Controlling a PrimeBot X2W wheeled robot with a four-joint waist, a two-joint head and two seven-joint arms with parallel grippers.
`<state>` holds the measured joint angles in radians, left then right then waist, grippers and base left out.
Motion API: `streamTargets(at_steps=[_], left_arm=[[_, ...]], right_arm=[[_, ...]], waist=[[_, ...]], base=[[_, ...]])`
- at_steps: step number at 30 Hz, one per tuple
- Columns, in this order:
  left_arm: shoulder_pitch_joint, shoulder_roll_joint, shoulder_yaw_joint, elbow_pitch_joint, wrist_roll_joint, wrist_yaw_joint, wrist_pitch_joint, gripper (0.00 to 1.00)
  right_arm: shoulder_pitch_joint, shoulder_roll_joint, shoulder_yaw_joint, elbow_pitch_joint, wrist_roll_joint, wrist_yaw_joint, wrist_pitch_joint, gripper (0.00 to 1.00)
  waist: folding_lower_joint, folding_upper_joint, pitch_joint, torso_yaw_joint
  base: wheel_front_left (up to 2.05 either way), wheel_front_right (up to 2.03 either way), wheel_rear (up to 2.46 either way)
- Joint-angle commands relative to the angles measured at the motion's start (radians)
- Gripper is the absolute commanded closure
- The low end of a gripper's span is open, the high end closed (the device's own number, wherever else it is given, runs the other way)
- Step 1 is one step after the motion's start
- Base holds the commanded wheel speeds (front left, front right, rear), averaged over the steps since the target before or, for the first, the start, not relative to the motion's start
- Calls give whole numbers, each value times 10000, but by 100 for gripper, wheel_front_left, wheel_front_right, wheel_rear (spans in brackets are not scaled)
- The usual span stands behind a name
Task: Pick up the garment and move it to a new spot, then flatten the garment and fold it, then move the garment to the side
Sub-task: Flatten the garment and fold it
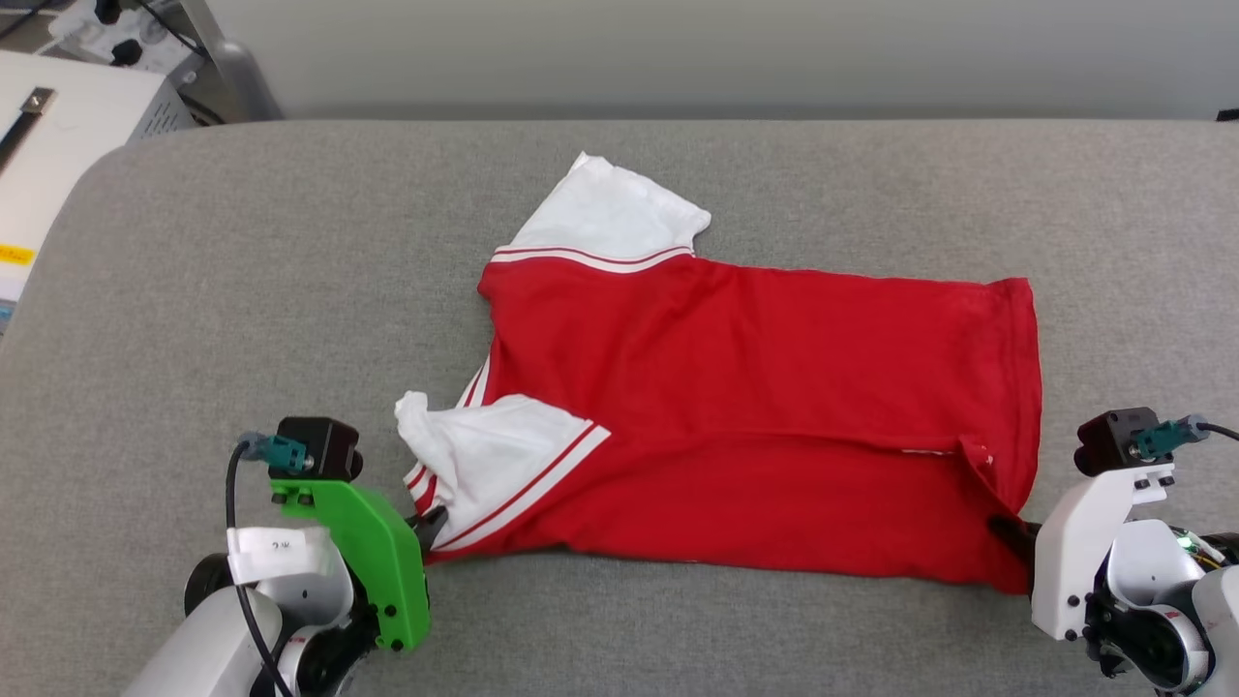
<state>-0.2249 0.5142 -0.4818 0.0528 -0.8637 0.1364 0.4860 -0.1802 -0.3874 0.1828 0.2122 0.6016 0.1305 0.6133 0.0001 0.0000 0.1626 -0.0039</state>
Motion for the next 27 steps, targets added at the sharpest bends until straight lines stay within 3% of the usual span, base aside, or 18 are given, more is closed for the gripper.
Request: streamTargets(at_steps=[1,9,16,21,25,26,27], left_arm=[[268,135,47,-68,-128,51,-61,100],[1582,594,245,-583,-419,408,-61,100],[2810,837,489,-909,-853,825,-32,100],[3326,646,529,-703,-1185,889,-105,100],[3137,267,513,-125,-1251,658,-455,100],[3028,179,495,75,-1226,584,-550,100],[2943,109,468,242,-1214,527,-597,94]], right_arm=[[197,-50,69,-129,-65,2,77,100],[1157,6,22,-880,-154,2,549,100],[2355,181,-223,-1596,-54,2,982,100],[2910,421,-454,-1706,-170,2,939,100],[3032,553,-568,-1458,-394,2,574,100],[3039,615,-588,-1369,-401,2,425,94],[3046,666,-580,-1321,-404,2,323,84]], waist=[[-1,0,-677,-133],[-1,0,-1719,-111],[-1,0,-1984,-52],[-1,0,-1922,-60],[-1,0,-1796,-74],[-1,0,-1770,-77],[-1,0,-1754,-83]], base=[[0,0,0],[0,0,0],[0,0,0],[0,0,0],[0,0,0],[0,0,0],[0,0,0]])
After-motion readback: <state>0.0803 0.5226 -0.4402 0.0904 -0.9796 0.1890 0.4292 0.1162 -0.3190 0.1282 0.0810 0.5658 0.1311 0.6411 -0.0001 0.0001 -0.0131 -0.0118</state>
